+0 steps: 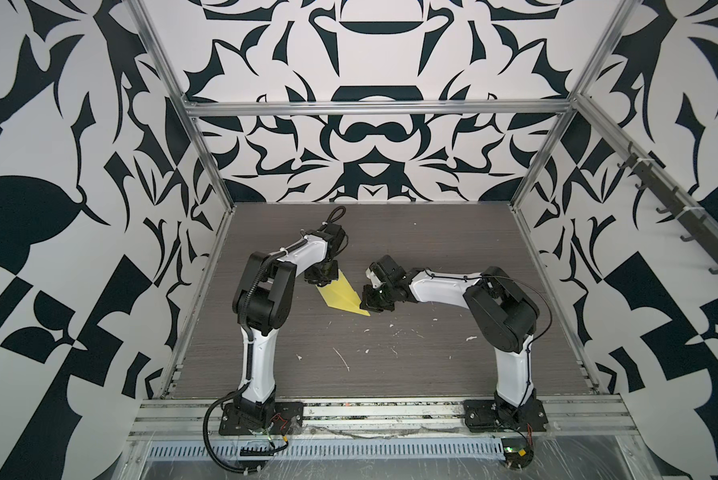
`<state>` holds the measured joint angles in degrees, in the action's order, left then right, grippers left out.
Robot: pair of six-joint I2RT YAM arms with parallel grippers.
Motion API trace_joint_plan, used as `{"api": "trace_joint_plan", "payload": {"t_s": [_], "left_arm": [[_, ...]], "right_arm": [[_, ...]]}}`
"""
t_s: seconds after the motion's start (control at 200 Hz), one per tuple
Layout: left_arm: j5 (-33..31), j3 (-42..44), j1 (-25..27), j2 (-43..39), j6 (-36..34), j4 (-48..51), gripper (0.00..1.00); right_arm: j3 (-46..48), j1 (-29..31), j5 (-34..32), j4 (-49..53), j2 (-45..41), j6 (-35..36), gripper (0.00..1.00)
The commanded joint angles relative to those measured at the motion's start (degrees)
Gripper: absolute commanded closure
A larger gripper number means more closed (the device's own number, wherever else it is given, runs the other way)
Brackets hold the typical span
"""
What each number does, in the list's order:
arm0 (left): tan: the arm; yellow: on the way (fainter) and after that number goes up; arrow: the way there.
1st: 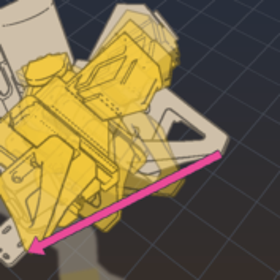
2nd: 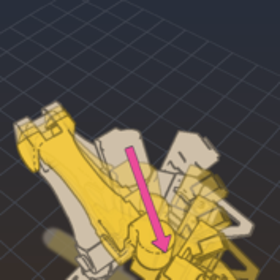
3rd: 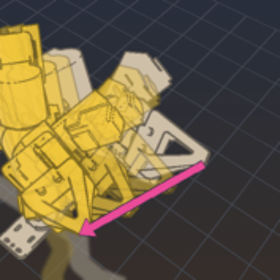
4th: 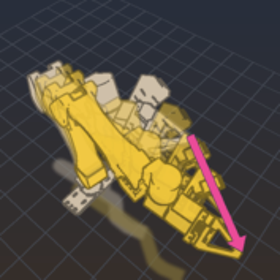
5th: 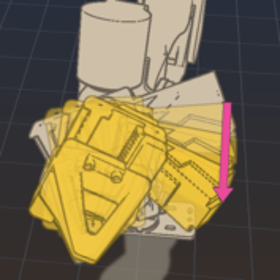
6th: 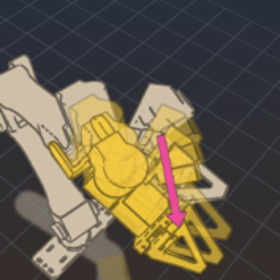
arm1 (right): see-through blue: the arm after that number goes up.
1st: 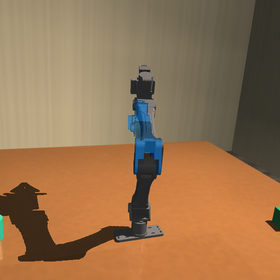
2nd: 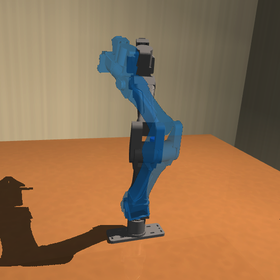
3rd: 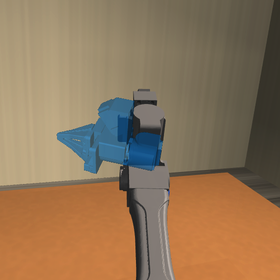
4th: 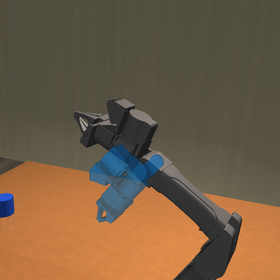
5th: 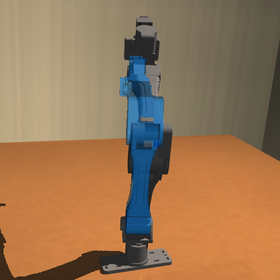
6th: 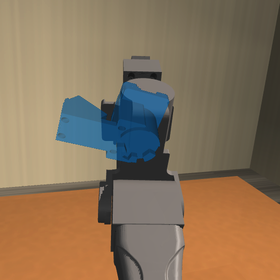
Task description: Fold a paper plane with a square sheet of paper (pick it up from the middle)
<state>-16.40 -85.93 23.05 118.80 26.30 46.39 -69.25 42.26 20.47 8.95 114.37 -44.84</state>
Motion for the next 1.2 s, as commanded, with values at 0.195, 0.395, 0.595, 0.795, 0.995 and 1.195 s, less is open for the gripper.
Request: {"api": "trace_joint_plan", "payload": {"t_s": [0.195, 0.395, 0.595, 0.795, 0.995, 1.195], "left_arm": [[-2.5, -1.7, -4.4, 3.4, -0.7, 1.3, 0.80], [-0.4, -1.3, -5.1, -3.2, 1.3, 1.9, 0.80], [15.2, 10.6, -4.4, -19.5, 5.1, -7.8, 0.80], [25.5, 19.1, 0.9, -23.0, 6.5, -15.6, 0.89], [27.2, 18.0, 5.6, -16.5, 5.4, -16.1, 0.97], [27.4, 16.1, 7.0, -11.8, 4.2, -14.7, 1.00]], "right_arm": [[2.4, 0.4, -5.3, 8.2, 3.1, 1.0, 1.00], [2.2, 0.4, -5.3, 8.3, 3.0, 1.1, 1.00], [1.9, 0.5, -5.3, 8.5, 3.3, 1.2, 1.00], [1.9, 0.5, -5.5, 8.8, 3.4, 1.3, 1.00], [1.7, 0.5, -5.7, 9.2, 3.3, 1.3, 1.00], [1.6, 0.5, -5.7, 9.6, 3.3, 1.6, 1.00]]}}
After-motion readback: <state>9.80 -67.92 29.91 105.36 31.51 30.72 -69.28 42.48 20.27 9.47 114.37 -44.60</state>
